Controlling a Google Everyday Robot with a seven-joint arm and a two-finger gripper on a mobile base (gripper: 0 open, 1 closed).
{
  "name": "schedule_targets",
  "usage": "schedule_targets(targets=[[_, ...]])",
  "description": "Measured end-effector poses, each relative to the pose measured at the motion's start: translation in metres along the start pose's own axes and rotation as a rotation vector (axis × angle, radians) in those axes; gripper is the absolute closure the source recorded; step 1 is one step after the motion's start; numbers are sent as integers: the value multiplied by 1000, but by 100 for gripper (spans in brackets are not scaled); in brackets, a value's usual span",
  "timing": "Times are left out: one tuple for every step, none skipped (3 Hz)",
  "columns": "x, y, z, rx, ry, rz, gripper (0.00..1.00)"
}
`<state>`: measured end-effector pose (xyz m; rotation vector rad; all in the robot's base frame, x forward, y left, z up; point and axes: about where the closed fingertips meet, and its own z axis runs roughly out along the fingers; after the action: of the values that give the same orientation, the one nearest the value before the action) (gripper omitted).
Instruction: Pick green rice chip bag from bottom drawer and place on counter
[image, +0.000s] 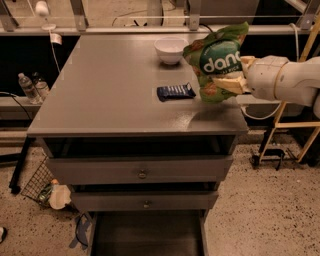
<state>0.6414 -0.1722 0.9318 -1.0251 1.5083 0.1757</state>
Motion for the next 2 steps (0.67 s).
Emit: schedule_targets(targets=[[-21,4,17,-82,-59,-30,100],[-19,23,36,-174,-62,-22,100]])
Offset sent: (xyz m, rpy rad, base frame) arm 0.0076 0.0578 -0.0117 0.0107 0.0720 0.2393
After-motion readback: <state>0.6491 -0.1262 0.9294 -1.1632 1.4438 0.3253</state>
